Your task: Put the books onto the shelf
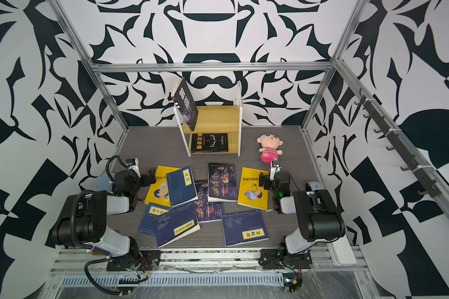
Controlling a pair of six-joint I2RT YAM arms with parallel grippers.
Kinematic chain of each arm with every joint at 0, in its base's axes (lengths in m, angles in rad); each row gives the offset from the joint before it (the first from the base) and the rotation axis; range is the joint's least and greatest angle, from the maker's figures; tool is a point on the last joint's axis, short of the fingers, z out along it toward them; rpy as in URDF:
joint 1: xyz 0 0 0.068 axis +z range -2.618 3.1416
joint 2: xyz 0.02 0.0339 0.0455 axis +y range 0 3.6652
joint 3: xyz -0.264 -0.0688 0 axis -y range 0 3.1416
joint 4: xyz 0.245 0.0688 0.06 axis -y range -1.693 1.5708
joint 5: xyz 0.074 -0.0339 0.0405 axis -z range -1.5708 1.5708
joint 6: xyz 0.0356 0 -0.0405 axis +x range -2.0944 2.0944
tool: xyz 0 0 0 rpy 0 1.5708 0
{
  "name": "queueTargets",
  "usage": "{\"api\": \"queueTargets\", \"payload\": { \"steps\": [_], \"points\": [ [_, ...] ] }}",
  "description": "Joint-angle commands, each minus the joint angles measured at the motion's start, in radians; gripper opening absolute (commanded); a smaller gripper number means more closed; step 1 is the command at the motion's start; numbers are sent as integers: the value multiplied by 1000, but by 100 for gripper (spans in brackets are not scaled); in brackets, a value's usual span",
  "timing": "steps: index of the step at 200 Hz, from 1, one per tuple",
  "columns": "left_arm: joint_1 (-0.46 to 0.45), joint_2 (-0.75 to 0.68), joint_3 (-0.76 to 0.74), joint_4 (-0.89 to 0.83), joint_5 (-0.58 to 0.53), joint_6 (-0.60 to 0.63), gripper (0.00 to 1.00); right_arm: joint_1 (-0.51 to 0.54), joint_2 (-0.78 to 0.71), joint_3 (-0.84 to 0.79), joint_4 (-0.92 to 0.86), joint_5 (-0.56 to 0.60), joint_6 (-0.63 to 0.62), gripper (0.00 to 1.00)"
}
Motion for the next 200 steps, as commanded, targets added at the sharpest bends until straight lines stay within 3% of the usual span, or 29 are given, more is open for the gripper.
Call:
{"api": "queueTargets", "payload": {
  "steps": [1,200],
  "points": [
    [5,5,17,24,10,-13,99,-3,-5,26,42,15,13,100],
    [5,-1,18,13,11,-13,99,-2,-5,26,41,12,12,100]
  ]
}}
